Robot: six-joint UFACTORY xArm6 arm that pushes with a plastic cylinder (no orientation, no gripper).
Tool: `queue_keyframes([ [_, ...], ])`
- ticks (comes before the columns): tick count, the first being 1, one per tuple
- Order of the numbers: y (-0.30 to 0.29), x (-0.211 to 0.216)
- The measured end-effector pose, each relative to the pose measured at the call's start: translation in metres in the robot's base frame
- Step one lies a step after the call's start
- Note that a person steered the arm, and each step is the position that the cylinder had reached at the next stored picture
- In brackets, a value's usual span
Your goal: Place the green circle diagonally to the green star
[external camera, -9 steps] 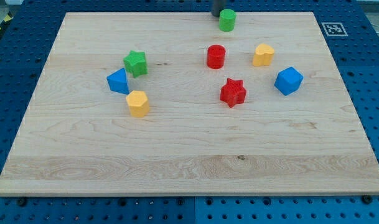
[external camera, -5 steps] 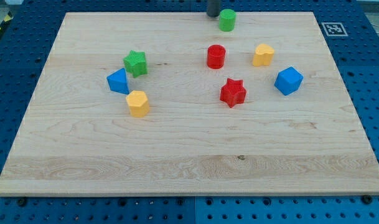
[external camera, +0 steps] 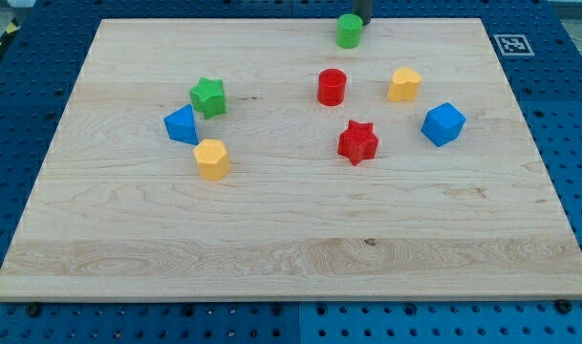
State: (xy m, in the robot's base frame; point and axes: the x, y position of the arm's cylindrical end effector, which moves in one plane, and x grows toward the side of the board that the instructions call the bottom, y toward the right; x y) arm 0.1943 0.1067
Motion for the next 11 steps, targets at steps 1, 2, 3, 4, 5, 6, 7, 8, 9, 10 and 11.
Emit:
queue_keyframes([
  [1,0.0,0.015],
  [2,0.0,0.023],
  [3,0.0,0.027],
  [4,0.0,0.043],
  [5,0.0,0.049],
  [6,-0.003,0.049],
  [7,-0.012,0.049],
  [8,-0.021,0.049],
  [9,-0.031,0.049],
  [10,-0.046,0.056],
  [11,-0.067,0.073],
])
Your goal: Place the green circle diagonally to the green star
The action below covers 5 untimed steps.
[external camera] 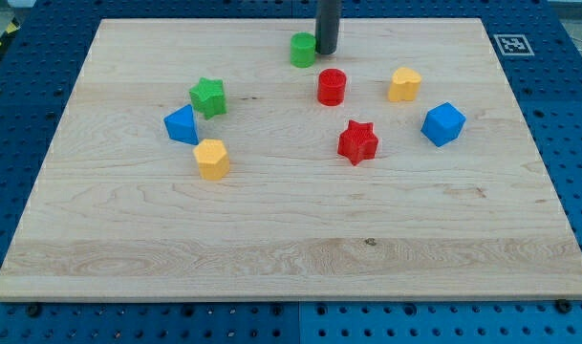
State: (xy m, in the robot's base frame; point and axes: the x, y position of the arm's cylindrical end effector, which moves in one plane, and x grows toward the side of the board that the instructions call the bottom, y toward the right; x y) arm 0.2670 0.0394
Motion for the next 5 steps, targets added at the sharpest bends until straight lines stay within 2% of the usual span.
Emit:
queue_keyframes([
  [2,-0.037,0.033],
  [5,-0.071,0.047],
])
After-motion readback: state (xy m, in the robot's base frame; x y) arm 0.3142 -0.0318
